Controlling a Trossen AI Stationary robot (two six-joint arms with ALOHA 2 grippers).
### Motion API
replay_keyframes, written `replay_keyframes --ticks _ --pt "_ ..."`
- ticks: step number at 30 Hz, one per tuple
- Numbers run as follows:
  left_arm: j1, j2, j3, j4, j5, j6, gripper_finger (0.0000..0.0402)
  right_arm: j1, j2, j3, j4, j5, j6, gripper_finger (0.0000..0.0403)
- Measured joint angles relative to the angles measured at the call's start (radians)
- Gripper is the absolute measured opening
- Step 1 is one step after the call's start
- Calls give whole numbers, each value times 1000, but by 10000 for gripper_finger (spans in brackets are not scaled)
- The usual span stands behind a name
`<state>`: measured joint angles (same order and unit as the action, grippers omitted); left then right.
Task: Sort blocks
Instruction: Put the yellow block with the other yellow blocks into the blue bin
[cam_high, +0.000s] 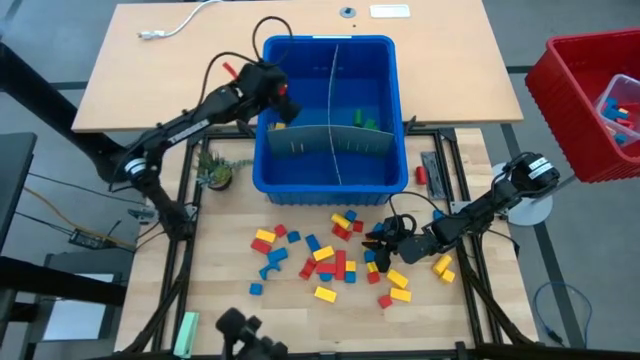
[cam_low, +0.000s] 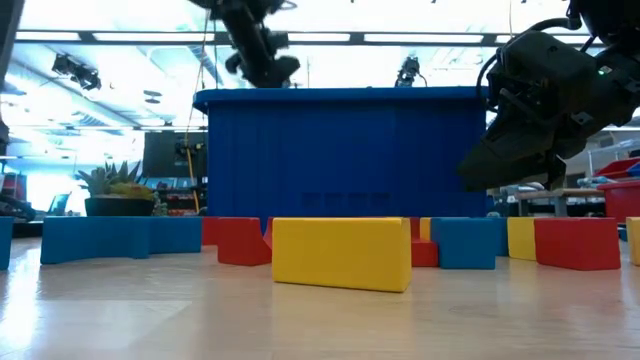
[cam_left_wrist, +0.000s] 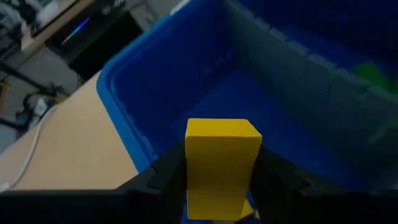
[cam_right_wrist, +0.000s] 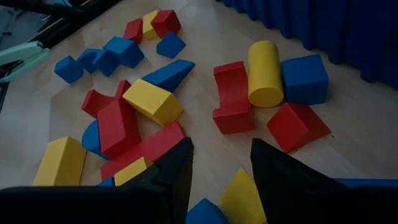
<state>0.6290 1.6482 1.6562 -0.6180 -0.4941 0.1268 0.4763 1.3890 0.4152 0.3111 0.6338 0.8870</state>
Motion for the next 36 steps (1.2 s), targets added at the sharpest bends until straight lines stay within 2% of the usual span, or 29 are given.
replay_keyframes --ticks 5,11,17,20,24,30,36 --pt "26 45 0 -2 0 0 189 0 0 0 -2 0 -2 151" --pt "24 41 19 -18 0 0 229 0 0 0 -12 0 -1 151" --pt "-5 39 136 -181 39 -8 249 0 0 0 -13 0 0 151" --pt "-52 21 192 -276 67 0 248 0 0 0 -13 0 2 151" --pt "-128 -57 202 -373 69 -19 243 0 0 0 -13 -2 6 151" --pt "-259 -177 202 -566 71 -146 237 1 0 0 -15 -7 6 151" --pt "-423 -250 202 -686 72 -249 237 1 0 0 -14 -9 11 151"
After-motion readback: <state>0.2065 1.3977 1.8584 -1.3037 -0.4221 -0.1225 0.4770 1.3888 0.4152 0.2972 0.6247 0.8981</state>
